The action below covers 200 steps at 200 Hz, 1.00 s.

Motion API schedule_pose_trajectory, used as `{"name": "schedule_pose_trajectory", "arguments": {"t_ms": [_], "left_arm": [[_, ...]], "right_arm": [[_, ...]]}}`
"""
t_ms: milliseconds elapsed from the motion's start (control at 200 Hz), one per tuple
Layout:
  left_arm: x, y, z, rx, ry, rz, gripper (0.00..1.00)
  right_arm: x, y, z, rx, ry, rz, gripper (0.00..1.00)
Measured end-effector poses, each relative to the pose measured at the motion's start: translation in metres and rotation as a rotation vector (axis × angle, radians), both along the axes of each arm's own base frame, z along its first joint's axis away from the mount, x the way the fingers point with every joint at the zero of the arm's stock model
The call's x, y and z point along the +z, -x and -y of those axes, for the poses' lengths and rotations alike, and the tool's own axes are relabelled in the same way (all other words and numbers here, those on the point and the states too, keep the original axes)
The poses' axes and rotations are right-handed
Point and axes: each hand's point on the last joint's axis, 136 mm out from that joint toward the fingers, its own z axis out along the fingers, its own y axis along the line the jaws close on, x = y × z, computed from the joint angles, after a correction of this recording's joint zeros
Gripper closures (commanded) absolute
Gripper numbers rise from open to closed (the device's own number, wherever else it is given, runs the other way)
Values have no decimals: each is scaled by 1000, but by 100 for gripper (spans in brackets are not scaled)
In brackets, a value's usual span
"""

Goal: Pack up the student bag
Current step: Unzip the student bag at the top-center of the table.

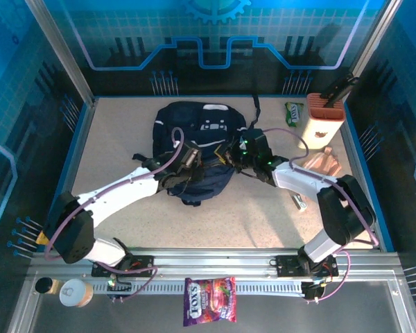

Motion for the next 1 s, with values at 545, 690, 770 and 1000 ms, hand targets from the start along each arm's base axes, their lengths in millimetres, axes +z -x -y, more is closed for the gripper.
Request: {"name": "schedule_pose_trajectory", "arguments": {"t_ms": [545, 690, 770, 1000], "left_arm": [[-2, -5, -38, -107, -98, 16, 100], [-3, -13, -56, -92, -100, 11, 100], [-2, -15, -57, -103, -91, 13, 100], [3, -15, -44, -170, -31, 25, 100]], "right_arm": [[10, -2, 60, -16, 1, 14, 91], [9, 0, 65, -13, -2, 14, 88], [10, 0, 65, -12, -3, 15, 82], [9, -2, 73, -74, 17, 27, 51]]}}
